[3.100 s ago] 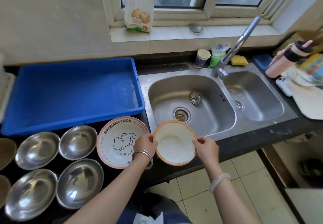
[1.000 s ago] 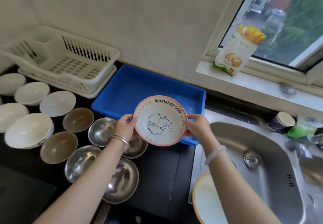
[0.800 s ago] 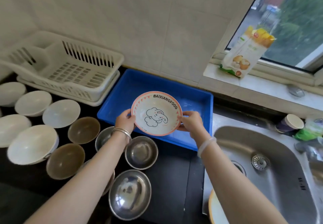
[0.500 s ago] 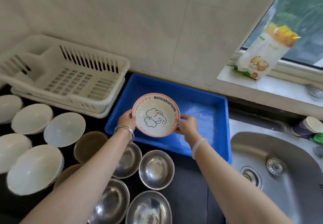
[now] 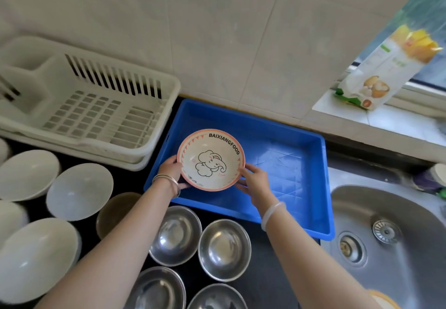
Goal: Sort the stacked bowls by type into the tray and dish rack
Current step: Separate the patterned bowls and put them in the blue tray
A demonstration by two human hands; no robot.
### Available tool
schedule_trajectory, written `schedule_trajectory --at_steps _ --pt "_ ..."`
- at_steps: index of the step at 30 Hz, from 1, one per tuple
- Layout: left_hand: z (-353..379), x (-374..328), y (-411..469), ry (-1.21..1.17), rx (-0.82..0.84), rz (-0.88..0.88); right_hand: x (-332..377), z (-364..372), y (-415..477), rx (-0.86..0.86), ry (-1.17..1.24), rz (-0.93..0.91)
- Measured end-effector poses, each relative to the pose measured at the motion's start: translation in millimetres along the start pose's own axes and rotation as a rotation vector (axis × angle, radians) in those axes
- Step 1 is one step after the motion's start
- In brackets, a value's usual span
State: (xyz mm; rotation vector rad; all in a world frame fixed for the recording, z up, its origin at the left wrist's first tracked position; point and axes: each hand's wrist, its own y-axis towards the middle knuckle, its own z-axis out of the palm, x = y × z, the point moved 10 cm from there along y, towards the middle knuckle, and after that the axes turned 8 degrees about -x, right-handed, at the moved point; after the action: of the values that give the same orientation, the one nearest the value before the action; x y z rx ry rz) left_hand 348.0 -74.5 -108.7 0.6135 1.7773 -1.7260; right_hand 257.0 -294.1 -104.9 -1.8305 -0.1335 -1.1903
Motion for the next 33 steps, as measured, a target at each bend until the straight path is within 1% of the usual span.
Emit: schedule_trajectory --at_steps 2,4,10,13,21,33 --pt "3.1 12.2 -5.3 -0.081 0.039 -0.135 -15.5 7.8 -6.5 0.114 0.129 0.104" --pt "5.1 20.7 -7.5 -0.139 0.056 -0.199 -27.7 15.4 -12.0 0.200 0.226 0.161" --pt "7.8 23.2 -6.2 -0.323 0.049 -0.251 -23.7 30.1 -11.0 0.214 0.327 0.136" --pt "11.3 17.4 -2.6 -0.391 0.037 -0.240 -12.3 37.2 -3.9 0.175 0.310 0.117" --pt "19.0 2.3 8.2 -0.396 0.042 -0.183 6.2 52.4 9.4 0.095 0.316 0.103" --pt "24.2 -3.7 18.7 -0.402 0.005 -0.132 11.7 52.4 15.8 0.059 0.316 0.112"
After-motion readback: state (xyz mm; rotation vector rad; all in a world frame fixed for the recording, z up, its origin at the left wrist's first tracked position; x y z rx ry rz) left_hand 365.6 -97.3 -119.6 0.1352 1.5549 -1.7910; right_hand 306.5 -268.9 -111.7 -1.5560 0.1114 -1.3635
